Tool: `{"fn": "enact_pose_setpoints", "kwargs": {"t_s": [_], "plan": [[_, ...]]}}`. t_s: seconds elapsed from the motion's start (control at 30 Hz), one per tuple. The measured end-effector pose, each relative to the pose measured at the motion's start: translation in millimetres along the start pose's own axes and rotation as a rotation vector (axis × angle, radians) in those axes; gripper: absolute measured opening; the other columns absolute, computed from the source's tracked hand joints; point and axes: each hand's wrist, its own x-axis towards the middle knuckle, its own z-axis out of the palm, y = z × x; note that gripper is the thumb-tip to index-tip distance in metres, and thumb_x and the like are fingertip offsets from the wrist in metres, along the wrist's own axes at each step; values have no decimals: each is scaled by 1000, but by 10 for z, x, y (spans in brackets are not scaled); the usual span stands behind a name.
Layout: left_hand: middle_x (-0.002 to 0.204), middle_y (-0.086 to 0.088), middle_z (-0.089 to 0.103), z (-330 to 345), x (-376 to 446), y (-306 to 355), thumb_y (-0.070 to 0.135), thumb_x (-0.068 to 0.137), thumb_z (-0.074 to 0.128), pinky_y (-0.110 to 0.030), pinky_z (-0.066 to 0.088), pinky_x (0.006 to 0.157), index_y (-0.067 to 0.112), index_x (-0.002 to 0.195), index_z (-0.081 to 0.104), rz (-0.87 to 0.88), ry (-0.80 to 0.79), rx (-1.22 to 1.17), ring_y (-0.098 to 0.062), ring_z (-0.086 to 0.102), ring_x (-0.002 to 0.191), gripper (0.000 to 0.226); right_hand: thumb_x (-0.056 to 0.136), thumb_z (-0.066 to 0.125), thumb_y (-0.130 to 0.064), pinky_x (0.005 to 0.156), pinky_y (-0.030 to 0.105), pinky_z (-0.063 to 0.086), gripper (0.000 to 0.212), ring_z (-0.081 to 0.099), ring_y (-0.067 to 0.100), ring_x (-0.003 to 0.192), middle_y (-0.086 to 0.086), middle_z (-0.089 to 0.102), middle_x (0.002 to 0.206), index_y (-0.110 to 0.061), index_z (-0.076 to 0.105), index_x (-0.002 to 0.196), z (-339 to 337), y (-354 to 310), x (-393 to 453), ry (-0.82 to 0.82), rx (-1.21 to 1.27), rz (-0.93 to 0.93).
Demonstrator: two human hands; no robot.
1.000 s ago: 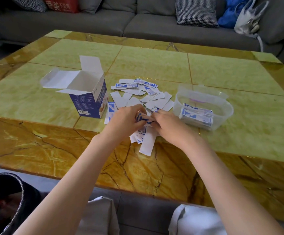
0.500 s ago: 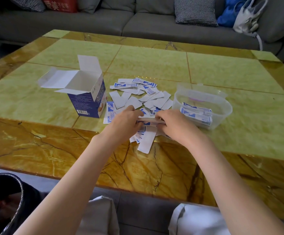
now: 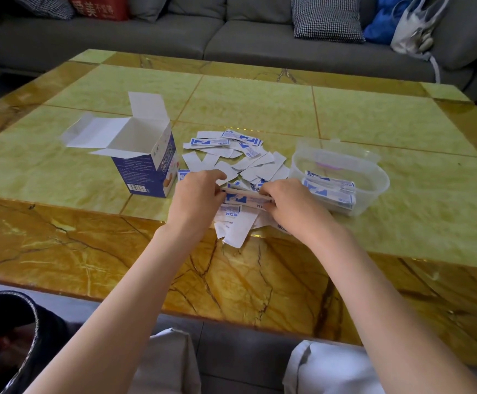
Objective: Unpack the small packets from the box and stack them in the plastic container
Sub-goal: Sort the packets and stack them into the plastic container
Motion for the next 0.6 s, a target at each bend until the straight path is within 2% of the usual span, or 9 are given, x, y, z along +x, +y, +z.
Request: {"fn": "enact_pose_setpoints", "kwargs": {"t_s": [0.1, 0.23, 0.33, 0.43, 0.53, 0.6], "plan": [[114, -8, 68, 40, -19, 25, 7, 90, 53, -28, 52, 80, 13, 126, 55, -22, 13, -33, -20, 64, 104, 37, 93, 44, -6, 70, 27, 42, 30, 59, 25, 93, 10, 60, 107, -15, 58, 118, 49, -19, 5, -2, -42, -21], [115, -8, 67, 38, -1, 42, 6, 89, 54, -28, 50, 84, 14, 131, 52, -54, 18, -91, -19, 63, 105, 43, 91, 45, -4, 77, 36, 49, 43, 59, 28, 100, 10, 59, 114, -23, 50, 130, 40, -36, -4, 1, -61, -58], [121, -8, 64, 42, 9, 41, 6, 88, 54, -30, 50, 87, 13, 132, 50, -56, -24, -67, -21, 61, 108, 45, 90, 47, -5, 77, 35, 48, 44, 59, 28, 101, 10, 59, 114, -23, 49, 130, 28, -40, -16, -12, -63, -68], [115, -8, 66, 59, 10, 35, 6, 90, 52, -31, 53, 85, 12, 121, 60, -8, -74, 11, -22, 62, 103, 33, 90, 44, -1, 75, 32, 46, 40, 59, 27, 99, 10, 60, 111, -20, 54, 125, 51, -19, -4, 8, -60, -61], [106, -7, 70, 32, 27, 9, 8, 88, 57, -30, 54, 82, 11, 111, 65, -17, -21, -45, -19, 66, 93, 24, 91, 44, -2, 72, 29, 44, 35, 59, 26, 97, 10, 61, 110, -16, 57, 121, 49, 4, 14, 36, 7, -29], [99, -7, 71, -35, 41, 9, 9, 86, 62, -27, 54, 81, 10, 104, 68, -38, 37, -127, -18, 67, 88, 20, 93, 46, -5, 70, 27, 43, 29, 59, 24, 89, 11, 64, 105, -13, 60, 117, 12, -2, 17, 95, 74, -51]]}}
